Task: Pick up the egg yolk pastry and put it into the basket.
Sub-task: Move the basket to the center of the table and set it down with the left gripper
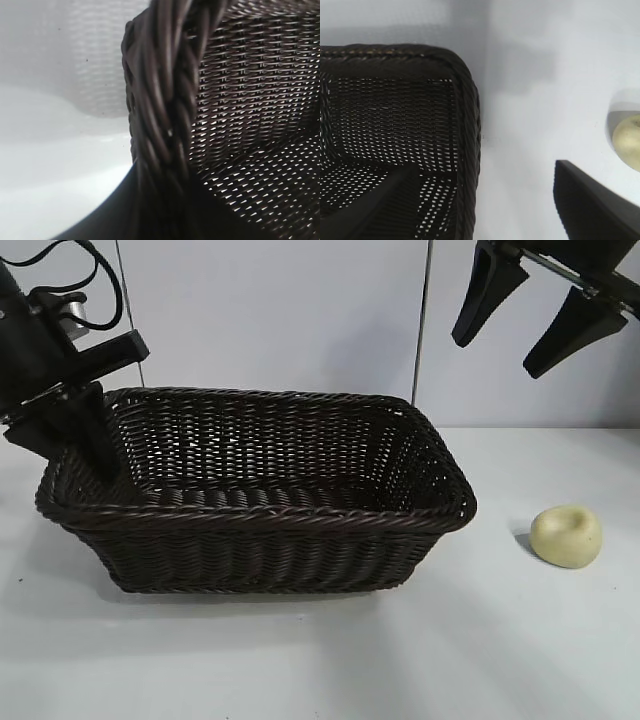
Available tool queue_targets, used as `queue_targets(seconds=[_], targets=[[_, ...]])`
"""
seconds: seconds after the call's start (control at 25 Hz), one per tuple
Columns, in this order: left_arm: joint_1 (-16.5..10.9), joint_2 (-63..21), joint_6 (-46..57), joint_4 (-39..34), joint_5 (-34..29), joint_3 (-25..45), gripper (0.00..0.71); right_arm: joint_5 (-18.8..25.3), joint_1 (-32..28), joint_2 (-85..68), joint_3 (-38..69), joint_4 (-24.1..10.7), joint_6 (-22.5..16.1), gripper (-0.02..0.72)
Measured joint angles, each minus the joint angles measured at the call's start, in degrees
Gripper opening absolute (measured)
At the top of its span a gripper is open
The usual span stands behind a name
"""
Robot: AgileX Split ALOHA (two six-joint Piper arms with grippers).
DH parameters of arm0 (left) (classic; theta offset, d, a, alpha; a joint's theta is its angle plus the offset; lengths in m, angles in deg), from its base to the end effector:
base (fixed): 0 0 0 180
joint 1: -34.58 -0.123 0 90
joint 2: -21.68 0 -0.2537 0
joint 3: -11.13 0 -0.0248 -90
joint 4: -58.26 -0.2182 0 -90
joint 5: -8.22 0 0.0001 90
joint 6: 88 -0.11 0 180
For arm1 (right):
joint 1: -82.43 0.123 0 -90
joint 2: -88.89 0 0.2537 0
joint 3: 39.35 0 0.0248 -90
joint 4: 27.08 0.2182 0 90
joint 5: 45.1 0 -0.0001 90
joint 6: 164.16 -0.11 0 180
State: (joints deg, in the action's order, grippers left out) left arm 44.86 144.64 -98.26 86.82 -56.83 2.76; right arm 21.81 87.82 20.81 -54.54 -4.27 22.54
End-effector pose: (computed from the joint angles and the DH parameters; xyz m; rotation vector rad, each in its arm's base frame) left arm 0.3382 -0.1098 0.1687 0.2229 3.0478 -0.7023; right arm 0.3409 0.0716 0.2597 -0.1489 2.8006 0.5469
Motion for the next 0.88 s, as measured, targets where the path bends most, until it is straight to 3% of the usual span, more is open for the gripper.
queue_targets(seconds=[0.64, 0.72, 0.84, 0.88], targets=[[0.00, 5.26, -0.72, 0.21, 3.22, -1.12, 0.106, 0.00, 0.00, 0.00, 0.00, 0.00, 0.00, 0.540], [0.00, 5.26, -0.72, 0.76, 3.32, -1.12, 0.176, 0.00, 0.00, 0.00, 0.00, 0.00, 0.00, 0.540], [0.00, 5.26, -0.76, 1.16, 3.32, -1.31, 0.389, 0.00, 0.00, 0.00, 0.00, 0.00, 0.00, 0.540], [0.00, 5.26, -0.76, 1.21, 3.32, -1.39, 0.428, 0.00, 0.00, 0.00, 0.00, 0.00, 0.00, 0.540]])
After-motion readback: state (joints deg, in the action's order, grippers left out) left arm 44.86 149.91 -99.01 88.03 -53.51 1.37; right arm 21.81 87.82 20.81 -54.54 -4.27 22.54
